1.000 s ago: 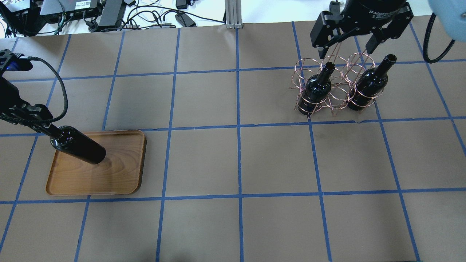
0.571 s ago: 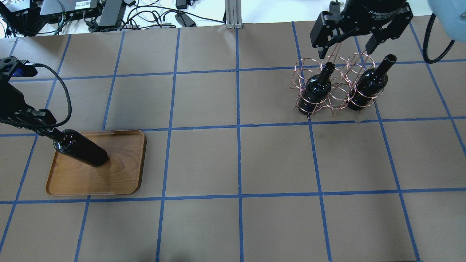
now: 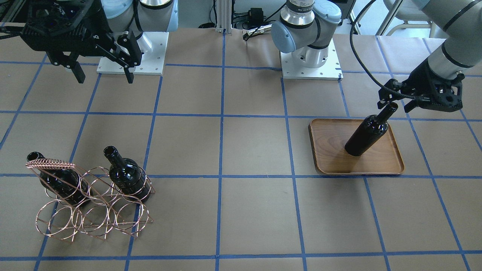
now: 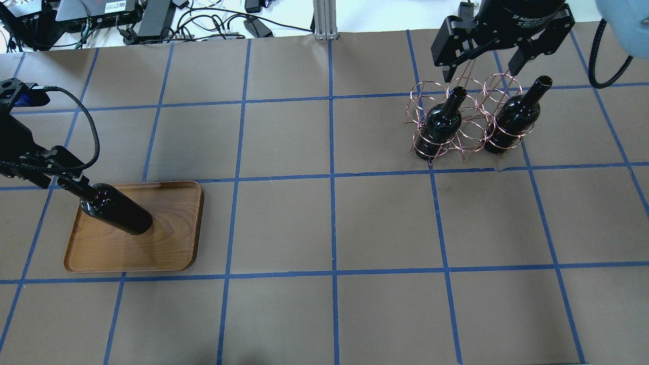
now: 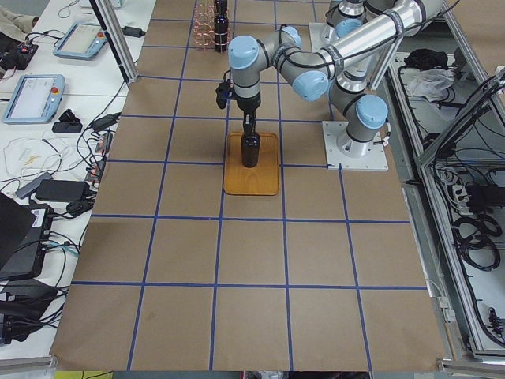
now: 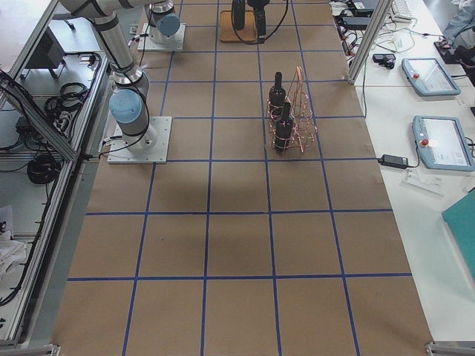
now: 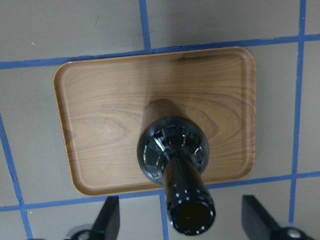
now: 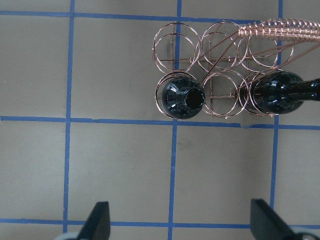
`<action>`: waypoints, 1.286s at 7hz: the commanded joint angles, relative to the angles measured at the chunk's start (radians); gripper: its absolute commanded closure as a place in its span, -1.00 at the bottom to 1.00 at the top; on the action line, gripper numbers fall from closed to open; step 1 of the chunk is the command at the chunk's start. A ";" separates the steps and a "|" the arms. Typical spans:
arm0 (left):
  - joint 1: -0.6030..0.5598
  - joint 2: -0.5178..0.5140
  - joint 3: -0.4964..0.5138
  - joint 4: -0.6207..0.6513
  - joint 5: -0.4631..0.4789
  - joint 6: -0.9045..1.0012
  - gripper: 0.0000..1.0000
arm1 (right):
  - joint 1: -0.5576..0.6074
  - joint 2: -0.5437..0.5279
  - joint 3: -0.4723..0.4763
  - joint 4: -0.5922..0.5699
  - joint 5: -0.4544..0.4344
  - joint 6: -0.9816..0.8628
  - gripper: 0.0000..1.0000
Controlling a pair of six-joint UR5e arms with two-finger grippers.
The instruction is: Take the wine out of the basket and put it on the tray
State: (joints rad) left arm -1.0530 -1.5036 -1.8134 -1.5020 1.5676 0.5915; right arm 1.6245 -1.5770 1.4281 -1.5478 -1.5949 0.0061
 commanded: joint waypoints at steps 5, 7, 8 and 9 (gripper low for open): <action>-0.290 0.057 0.190 -0.184 -0.006 -0.446 -1.00 | 0.000 0.000 0.005 -0.002 0.001 0.000 -1.00; -0.469 0.059 0.194 -0.135 -0.003 -0.577 -1.00 | 0.000 -0.001 0.005 0.000 0.000 0.000 -1.00; -0.528 0.057 0.194 -0.107 0.008 -0.582 -1.00 | 0.000 -0.001 0.005 0.000 0.000 0.000 -1.00; -0.557 0.048 0.194 -0.052 0.006 -0.582 -1.00 | 0.000 -0.001 0.005 0.000 0.000 0.000 -1.00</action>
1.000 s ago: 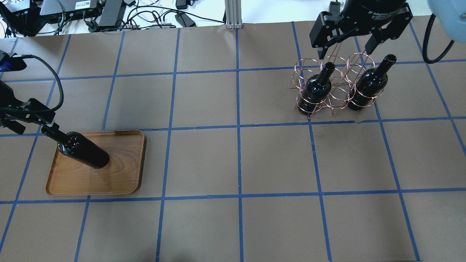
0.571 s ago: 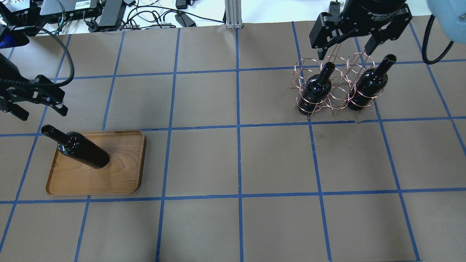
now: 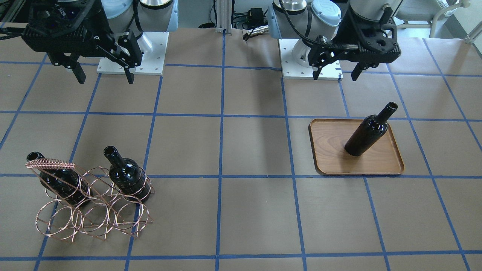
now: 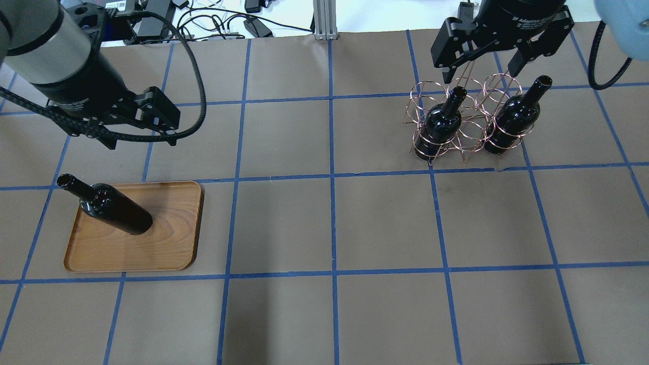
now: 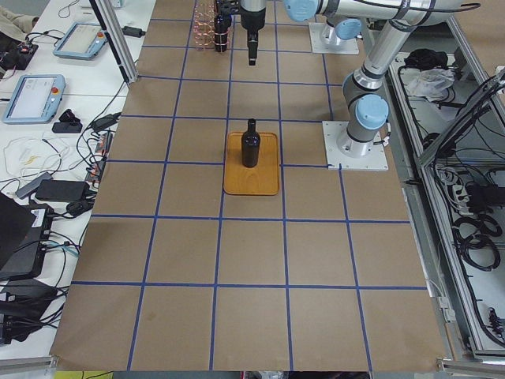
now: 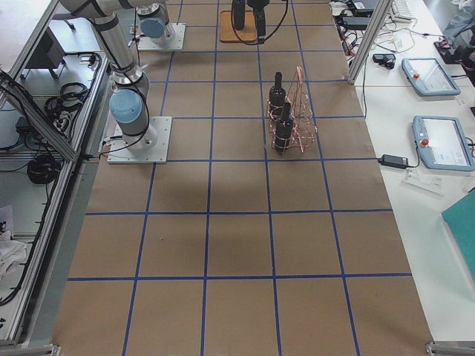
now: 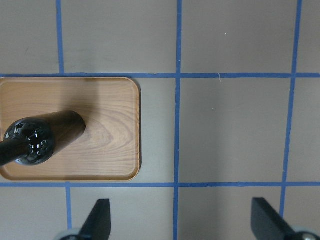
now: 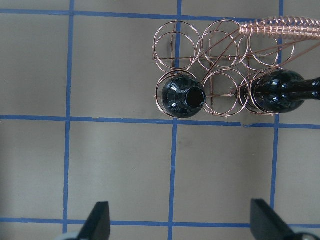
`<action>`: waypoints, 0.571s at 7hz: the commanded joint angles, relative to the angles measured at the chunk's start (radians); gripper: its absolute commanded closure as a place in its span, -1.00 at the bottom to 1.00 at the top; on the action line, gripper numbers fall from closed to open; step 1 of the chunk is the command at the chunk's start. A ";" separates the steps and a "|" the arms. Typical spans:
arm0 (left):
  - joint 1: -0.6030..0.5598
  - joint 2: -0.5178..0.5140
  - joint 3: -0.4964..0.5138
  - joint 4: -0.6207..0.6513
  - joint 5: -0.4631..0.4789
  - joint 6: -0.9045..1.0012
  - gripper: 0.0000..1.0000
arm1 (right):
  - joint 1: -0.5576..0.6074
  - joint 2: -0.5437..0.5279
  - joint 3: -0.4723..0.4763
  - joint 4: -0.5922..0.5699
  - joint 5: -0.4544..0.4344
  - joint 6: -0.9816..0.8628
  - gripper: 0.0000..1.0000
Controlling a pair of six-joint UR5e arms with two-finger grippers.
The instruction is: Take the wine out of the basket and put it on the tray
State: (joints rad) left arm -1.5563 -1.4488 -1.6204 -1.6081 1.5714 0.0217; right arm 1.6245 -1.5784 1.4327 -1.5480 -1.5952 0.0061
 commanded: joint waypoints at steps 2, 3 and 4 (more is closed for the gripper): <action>-0.080 -0.007 -0.001 0.073 0.002 -0.014 -1.00 | 0.000 0.000 0.000 0.000 0.000 0.000 -1.00; -0.080 -0.001 0.001 0.060 0.004 -0.011 -1.00 | 0.000 0.000 0.000 0.000 0.001 0.000 -1.00; -0.080 -0.002 0.001 0.057 0.004 -0.011 -1.00 | 0.000 0.000 0.000 0.000 0.001 0.000 -1.00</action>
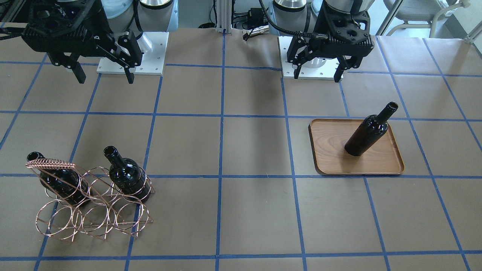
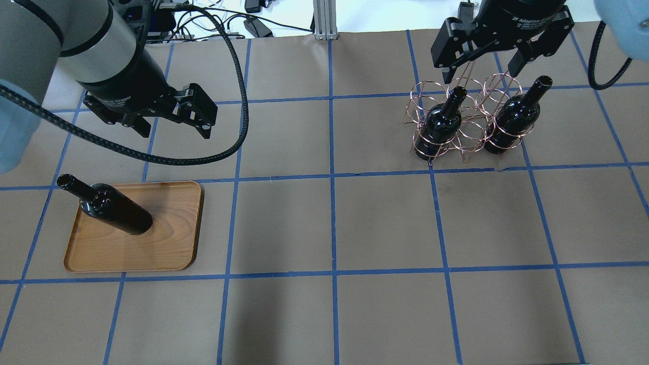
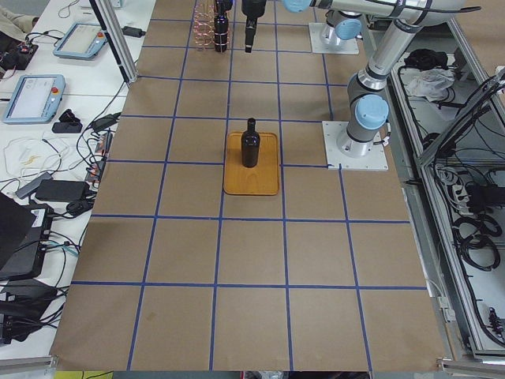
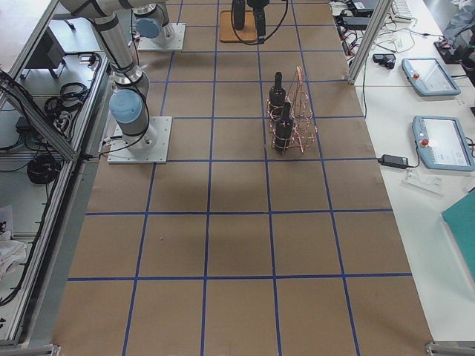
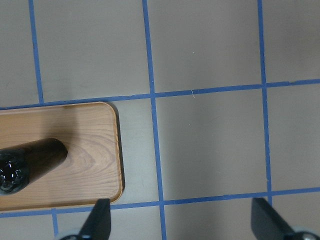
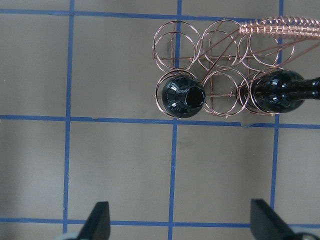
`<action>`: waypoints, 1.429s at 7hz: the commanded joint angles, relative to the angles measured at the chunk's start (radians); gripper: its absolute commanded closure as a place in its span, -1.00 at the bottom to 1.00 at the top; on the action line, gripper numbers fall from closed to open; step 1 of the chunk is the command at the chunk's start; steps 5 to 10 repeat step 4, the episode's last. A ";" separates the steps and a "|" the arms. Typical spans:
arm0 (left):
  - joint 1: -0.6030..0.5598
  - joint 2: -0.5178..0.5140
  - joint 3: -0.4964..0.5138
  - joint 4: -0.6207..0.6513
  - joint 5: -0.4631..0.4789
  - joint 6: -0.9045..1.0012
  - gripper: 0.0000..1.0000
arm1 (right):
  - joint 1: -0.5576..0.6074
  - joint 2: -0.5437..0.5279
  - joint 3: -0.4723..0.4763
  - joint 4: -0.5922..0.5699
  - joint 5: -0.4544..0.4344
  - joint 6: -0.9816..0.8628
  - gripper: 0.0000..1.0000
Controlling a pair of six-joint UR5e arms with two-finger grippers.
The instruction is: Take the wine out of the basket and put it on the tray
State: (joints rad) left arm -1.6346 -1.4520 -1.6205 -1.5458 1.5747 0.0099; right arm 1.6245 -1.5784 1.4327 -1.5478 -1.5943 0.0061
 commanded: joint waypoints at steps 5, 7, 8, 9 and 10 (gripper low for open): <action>-0.001 0.013 -0.001 -0.005 0.004 0.007 -1.00 | 0.000 0.000 0.000 0.000 0.002 0.000 -1.00; -0.001 0.013 -0.001 -0.005 0.004 0.007 -1.00 | 0.000 0.000 0.000 0.000 0.002 0.000 -1.00; -0.001 0.013 -0.001 -0.005 0.004 0.007 -1.00 | 0.000 0.000 0.000 0.000 0.002 0.000 -1.00; -0.001 0.013 -0.001 -0.005 0.004 0.007 -1.00 | 0.000 0.000 0.000 0.000 0.002 0.000 -1.00; -0.001 0.013 -0.001 -0.005 0.004 0.007 -1.00 | 0.000 0.000 0.000 0.000 0.002 0.000 -1.00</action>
